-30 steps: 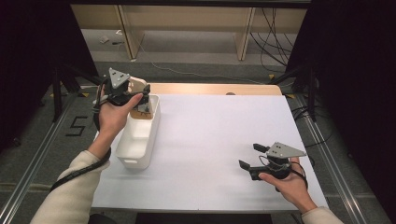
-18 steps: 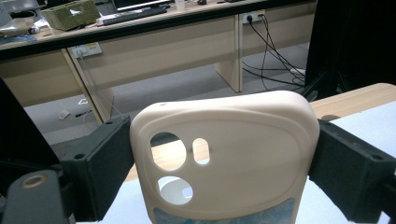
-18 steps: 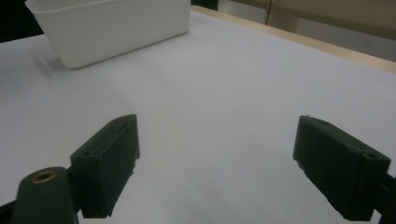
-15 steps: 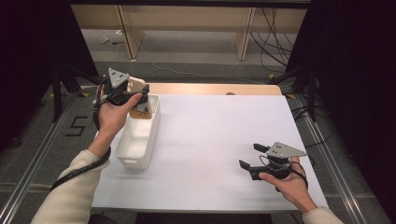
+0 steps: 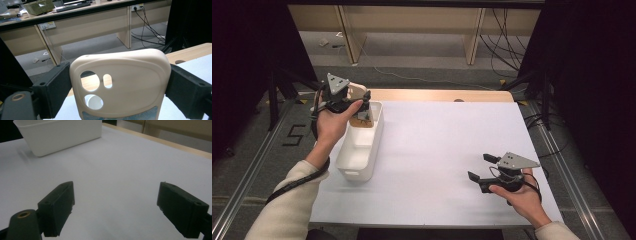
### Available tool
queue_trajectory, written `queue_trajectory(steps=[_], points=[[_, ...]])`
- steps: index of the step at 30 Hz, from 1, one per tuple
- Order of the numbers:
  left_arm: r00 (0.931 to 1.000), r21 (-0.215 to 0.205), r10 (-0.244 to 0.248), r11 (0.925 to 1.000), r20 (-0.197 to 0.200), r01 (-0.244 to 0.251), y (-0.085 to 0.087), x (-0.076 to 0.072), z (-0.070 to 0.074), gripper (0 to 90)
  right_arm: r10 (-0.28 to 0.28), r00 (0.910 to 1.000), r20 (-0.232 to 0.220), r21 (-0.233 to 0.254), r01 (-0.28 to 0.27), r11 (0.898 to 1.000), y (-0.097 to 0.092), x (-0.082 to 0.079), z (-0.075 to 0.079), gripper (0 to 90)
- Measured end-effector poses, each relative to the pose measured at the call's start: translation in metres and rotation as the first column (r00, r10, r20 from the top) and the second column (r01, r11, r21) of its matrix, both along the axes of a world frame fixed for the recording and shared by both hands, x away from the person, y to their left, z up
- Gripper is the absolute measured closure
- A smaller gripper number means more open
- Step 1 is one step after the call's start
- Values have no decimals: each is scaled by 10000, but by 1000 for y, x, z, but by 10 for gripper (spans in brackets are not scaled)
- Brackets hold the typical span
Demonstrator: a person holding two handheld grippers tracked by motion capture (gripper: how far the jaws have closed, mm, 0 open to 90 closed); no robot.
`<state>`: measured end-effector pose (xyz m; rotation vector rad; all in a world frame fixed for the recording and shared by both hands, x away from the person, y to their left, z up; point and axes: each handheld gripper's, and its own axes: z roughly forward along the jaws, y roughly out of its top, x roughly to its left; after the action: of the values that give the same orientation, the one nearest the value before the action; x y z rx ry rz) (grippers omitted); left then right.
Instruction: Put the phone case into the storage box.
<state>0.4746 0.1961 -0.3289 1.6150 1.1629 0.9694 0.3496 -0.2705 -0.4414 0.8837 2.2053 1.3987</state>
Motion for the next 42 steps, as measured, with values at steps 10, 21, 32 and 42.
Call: queue_trajectory(steps=[10,21,32,42], points=[[10000,79,-40,10000,-1,40,-1,2,-2,112,2,10000,-10,-16,-2,10000,0,0,0,155],[10000,260,-62,9996,-39,63,-2,5,-4,112,21,10000,24,-6,-21,10000,0,0,0,155],[9999,290,-64,9996,-89,66,-1,10,-7,111,19,10000,3,-9,-19,10000,0,0,0,155],[9998,311,-45,9995,-205,51,-1,14,-12,111,17,10000,20,7,-17,10000,0,0,0,155]])
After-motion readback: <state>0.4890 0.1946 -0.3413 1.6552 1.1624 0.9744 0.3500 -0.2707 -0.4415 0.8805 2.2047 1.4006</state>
